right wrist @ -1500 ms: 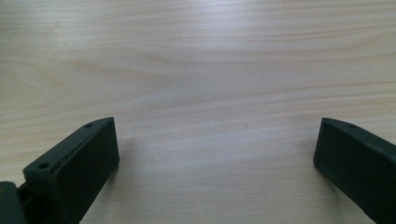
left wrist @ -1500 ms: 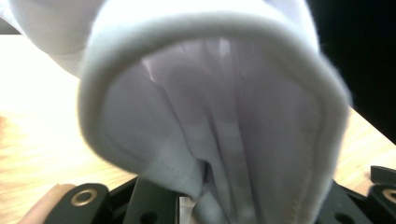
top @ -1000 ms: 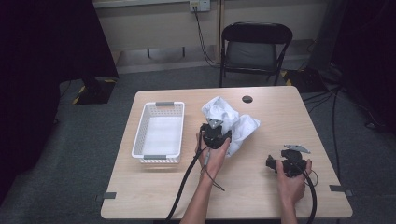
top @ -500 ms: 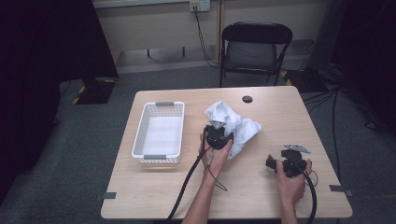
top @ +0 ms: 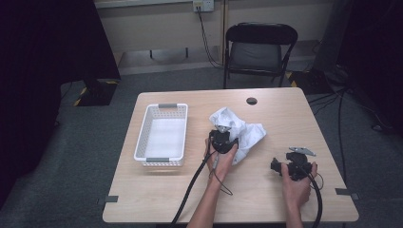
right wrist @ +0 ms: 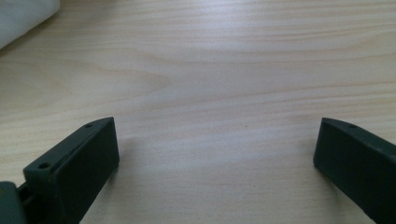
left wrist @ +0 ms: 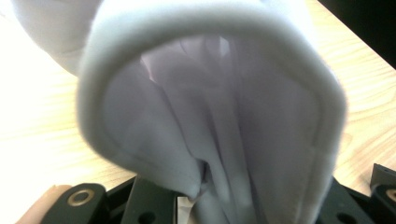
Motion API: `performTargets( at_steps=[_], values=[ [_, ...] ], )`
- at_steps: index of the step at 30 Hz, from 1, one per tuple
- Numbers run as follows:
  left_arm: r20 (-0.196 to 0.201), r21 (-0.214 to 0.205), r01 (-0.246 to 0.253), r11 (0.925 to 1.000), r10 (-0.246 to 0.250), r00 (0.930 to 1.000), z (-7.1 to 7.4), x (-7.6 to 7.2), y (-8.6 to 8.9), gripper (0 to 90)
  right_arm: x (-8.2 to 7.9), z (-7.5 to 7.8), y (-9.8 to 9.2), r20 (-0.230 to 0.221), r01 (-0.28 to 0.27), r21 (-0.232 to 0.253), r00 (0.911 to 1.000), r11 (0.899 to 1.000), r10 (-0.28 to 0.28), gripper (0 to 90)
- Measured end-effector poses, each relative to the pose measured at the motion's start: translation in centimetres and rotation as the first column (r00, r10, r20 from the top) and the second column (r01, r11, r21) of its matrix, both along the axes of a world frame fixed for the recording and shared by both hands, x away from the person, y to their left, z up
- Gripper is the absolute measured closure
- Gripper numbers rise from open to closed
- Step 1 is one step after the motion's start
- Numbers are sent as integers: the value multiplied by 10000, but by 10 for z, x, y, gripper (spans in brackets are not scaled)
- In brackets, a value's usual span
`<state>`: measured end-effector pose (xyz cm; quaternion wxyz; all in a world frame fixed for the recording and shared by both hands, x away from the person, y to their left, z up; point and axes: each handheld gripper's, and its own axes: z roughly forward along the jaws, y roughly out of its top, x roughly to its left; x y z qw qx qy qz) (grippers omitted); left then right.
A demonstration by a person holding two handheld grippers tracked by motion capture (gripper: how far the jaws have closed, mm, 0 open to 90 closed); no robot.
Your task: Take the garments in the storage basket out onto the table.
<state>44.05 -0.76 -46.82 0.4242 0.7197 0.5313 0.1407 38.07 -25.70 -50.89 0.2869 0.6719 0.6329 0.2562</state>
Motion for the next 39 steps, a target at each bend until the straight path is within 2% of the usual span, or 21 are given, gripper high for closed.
performTargets(
  at_steps=[8, 18, 26, 39],
  values=[
    [-63, 171, 44, 9998, -43, 10000, -6, 1, -3, 671, 0, 0, 0, 1, -1, 1, 10000, 10000, 1, 0],
    [-85, 172, -24, 9998, 26, 10000, -10, 3, -3, 637, 0, 0, 0, 0, 1, 0, 10000, 10000, -1, 0],
    [-367, 5, 2, 10000, -2, 9993, -11, 5, -1, 611, 0, 0, 0, -1, 2, 2, 10000, 10000, -2, 0],
    [-421, 41, 94, 9999, -92, 9991, -15, 6, -3, 504, 0, 0, 0, -1, 2, 3, 10000, 10000, -2, 0]
  ],
)
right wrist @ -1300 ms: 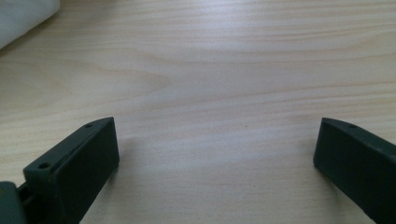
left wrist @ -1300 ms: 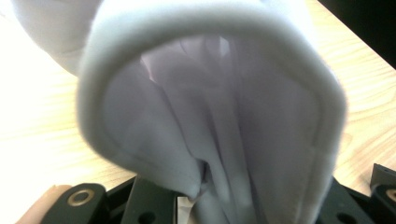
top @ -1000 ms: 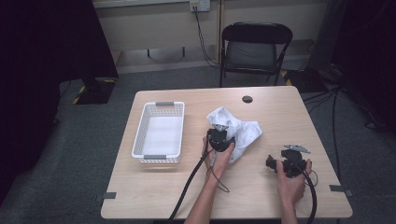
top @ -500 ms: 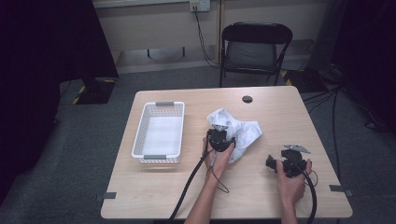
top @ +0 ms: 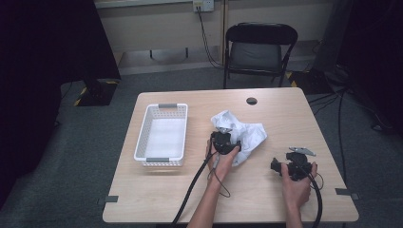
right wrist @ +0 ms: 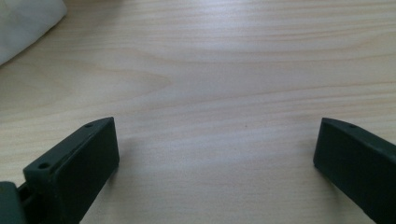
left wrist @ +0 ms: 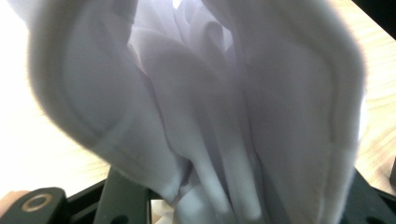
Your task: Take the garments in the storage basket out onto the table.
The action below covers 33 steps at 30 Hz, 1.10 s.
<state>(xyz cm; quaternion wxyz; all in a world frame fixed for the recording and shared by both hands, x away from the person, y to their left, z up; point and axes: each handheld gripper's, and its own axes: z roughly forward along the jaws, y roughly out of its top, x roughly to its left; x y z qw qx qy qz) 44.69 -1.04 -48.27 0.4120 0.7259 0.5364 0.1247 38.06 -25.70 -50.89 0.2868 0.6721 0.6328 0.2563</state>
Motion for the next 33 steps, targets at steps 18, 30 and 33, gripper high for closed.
performTargets(
  at_steps=[18, 30, 33],
  values=[
    [-84, -146, 256, 9996, -257, 9996, -4, 0, -5, 193, 0, 0, 0, -2, -2, 1, 10000, 10000, 2, 0],
    [-212, 85, 562, 9984, -560, 9982, -2, 0, -2, 85, 0, 0, 0, -2, -2, 3, 10000, 10000, 2, 0],
    [-143, 155, 411, 9990, -409, 9991, -1, 0, -1, 88, 0, 0, 0, -2, -2, 2, 10000, 10000, 2, 0]
  ],
)
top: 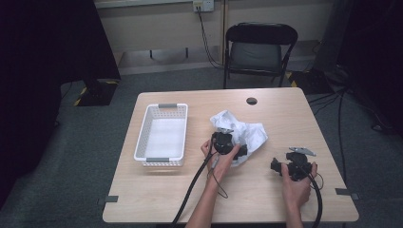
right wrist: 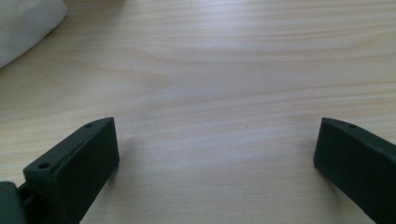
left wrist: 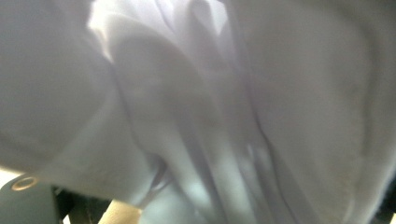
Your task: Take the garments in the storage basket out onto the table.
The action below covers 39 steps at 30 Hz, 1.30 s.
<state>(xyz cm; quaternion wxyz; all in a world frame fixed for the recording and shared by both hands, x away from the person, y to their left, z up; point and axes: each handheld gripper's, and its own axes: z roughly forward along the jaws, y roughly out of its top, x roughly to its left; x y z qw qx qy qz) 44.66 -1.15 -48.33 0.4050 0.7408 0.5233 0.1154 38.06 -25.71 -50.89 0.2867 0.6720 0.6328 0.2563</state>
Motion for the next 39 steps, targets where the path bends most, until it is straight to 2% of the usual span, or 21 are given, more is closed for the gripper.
performTargets(
  at_steps=[10, 11, 13, 19, 22, 25, 32, 35, 39],
  values=[
    [244, -251, -22, 9997, 28, 9997, -1, 0, 1, 114, 0, 0, 0, 0, -1, 1, 10000, 10000, 1, 0],
    [213, -211, -29, 9998, 34, 9998, -1, -1, 1, 114, 0, 0, 0, 0, -1, 1, 10000, 10000, 1, 0],
    [-42, -503, 20, 9987, -22, 10000, -2, 0, 2, 114, 0, 0, 0, 1, 0, 1, 10000, 10000, 0, 0],
    [257, -363, -72, 9993, 82, 9996, -1, -2, 5, 99, 0, 0, 0, 0, 1, 2, 10000, 10000, -1, 0],
    [537, -494, -68, 9988, 95, 9985, 2, -3, 7, 85, 0, 0, 0, -1, 0, 1, 10000, 10000, 0, 0],
    [597, -471, -98, 9988, 126, 9981, 4, -4, 8, 83, 0, 0, 0, -1, 0, 0, 10000, 10000, 0, 0],
    [530, -597, -71, 9982, 102, 9985, 6, -6, 10, 98, 0, 0, 0, -1, -1, 1, 10000, 10000, 1, 0],
    [361, -728, 44, 9973, -18, 9993, 7, -8, 10, 95, 0, 0, 0, -2, 1, 2, 10000, 10000, -1, 0],
    [488, -646, 95, 9979, -63, 9988, 9, -10, 10, 85, 0, 0, 0, 0, 1, 2, 10000, 10000, -1, 0]
  ],
)
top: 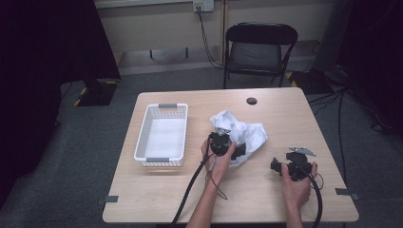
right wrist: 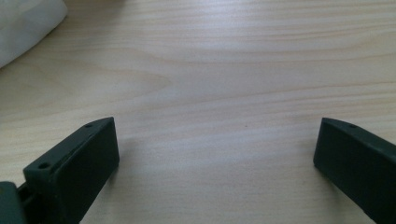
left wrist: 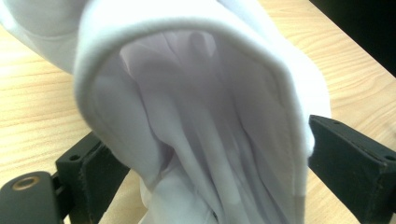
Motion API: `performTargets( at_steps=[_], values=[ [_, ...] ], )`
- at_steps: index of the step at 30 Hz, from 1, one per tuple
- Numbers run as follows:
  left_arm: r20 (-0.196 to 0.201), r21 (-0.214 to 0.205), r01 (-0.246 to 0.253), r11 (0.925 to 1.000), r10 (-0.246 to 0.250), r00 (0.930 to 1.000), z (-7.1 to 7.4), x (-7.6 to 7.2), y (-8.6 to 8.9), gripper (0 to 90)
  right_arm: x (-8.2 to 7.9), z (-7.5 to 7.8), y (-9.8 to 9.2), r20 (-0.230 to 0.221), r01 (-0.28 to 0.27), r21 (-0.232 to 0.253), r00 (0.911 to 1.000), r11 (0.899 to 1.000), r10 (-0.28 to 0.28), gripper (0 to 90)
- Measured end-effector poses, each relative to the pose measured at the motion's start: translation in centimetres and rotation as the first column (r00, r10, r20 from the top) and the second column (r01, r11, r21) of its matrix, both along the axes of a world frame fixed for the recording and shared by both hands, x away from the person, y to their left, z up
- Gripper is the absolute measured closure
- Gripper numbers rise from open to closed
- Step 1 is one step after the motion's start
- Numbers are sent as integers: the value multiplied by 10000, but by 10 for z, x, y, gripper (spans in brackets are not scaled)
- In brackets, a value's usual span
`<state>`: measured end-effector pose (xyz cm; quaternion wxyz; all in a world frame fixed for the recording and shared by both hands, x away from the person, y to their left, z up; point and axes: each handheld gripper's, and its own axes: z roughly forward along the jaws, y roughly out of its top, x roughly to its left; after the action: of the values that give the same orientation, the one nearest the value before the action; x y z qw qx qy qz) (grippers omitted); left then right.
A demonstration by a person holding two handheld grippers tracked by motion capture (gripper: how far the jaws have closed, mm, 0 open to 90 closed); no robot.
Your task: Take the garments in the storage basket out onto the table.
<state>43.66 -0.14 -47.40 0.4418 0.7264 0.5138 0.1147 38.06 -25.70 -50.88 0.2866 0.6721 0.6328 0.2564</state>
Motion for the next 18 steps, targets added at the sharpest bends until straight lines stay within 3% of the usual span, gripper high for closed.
performTargets(
  at_steps=[10, 18],
  values=[
    [257, -57, 7, 10000, -6, 9997, 8, -6, 6, 36, 0, 0, 0, 1, -1, -1, 10000, 10000, 1, 0],
    [562, -24, -41, 10000, 43, 9984, 18, -14, 8, 48, 0, 0, 0, 0, 0, 0, 10000, 10000, 0, 0]
  ],
)
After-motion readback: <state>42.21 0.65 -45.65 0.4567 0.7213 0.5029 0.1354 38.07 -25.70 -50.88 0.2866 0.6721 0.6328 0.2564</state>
